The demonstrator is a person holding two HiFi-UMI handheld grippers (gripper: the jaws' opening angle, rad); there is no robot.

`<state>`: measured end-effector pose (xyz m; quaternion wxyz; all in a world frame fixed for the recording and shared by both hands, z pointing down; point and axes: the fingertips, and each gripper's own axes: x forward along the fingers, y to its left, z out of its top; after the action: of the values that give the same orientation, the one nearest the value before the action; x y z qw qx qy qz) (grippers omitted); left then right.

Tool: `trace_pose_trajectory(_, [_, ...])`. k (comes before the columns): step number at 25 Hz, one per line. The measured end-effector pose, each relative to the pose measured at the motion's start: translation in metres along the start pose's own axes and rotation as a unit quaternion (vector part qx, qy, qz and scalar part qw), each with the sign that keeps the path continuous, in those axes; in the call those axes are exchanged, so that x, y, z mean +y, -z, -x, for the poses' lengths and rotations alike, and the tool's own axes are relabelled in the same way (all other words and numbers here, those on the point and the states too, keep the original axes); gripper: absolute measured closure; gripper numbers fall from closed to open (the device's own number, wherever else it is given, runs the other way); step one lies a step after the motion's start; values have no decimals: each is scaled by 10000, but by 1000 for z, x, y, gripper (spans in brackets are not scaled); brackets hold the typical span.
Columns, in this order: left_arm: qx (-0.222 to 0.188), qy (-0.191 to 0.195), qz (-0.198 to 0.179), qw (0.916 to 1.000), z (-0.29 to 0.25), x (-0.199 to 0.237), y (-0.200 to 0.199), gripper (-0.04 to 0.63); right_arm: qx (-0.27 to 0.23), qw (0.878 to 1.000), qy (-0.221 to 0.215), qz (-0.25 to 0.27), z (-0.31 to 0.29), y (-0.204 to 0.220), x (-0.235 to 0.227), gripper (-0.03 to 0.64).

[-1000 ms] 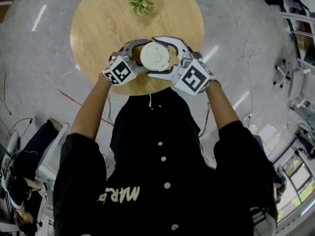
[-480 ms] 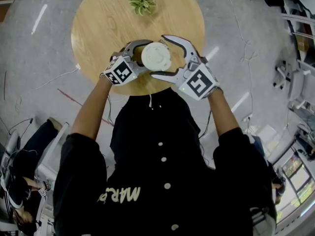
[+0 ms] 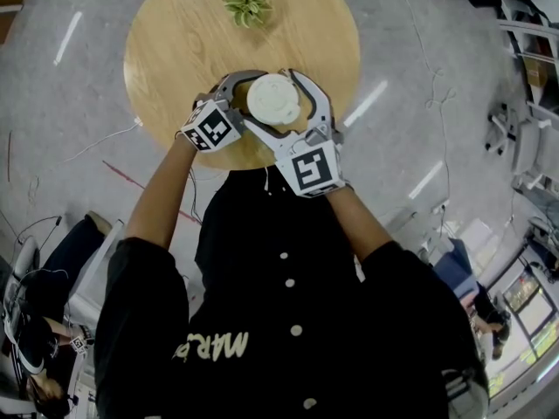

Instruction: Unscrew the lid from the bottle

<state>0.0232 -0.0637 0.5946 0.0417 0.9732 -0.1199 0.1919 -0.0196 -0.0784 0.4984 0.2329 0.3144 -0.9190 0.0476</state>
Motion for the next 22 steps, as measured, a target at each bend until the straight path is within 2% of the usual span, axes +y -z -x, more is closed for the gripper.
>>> trace_pose_trajectory(2, [-6, -8, 12, 10000, 0, 0, -1, 239, -125, 9995, -256, 105, 0, -2, 1, 140])
trace_pose_trajectory(5, [-16, -15, 13, 10000, 1, 0, -2, 238, -403, 9900, -1247, 524, 1, -6, 9, 141])
trace_pose_trajectory(8, [-13, -18, 3, 10000, 1, 0, -1, 239, -215, 9608, -2503, 1174, 7, 2, 16, 141])
trace_pose_trajectory(10, [5, -26, -3, 10000, 1, 0, -1, 239, -177, 9413, -3017, 1503, 10, -1, 19, 141])
trace_pose_trajectory(11, [14, -36, -1, 10000, 1, 0, -2, 238, -179, 9355, -3147, 1594, 10, -3, 20, 141])
trace_pose_trajectory(13, [17, -52, 2, 10000, 1, 1, -2, 238, -143, 9324, -3207, 1662, 9, -3, 21, 140])
trace_pose_trajectory(16, [-10, -21, 31, 10000, 0, 0, -1, 239, -114, 9429, -2999, 1445, 9, -1, 17, 135])
trace_pose_trajectory(19, [6, -49, 25, 10000, 0, 1, -1, 238, -342, 9648, -2560, 502, 13, -11, 11, 120])
trace_pose_trajectory(22, [0, -54, 28, 10000, 1, 1, -2, 239, -187, 9852, -1687, -234, 13, -8, 5, 117])
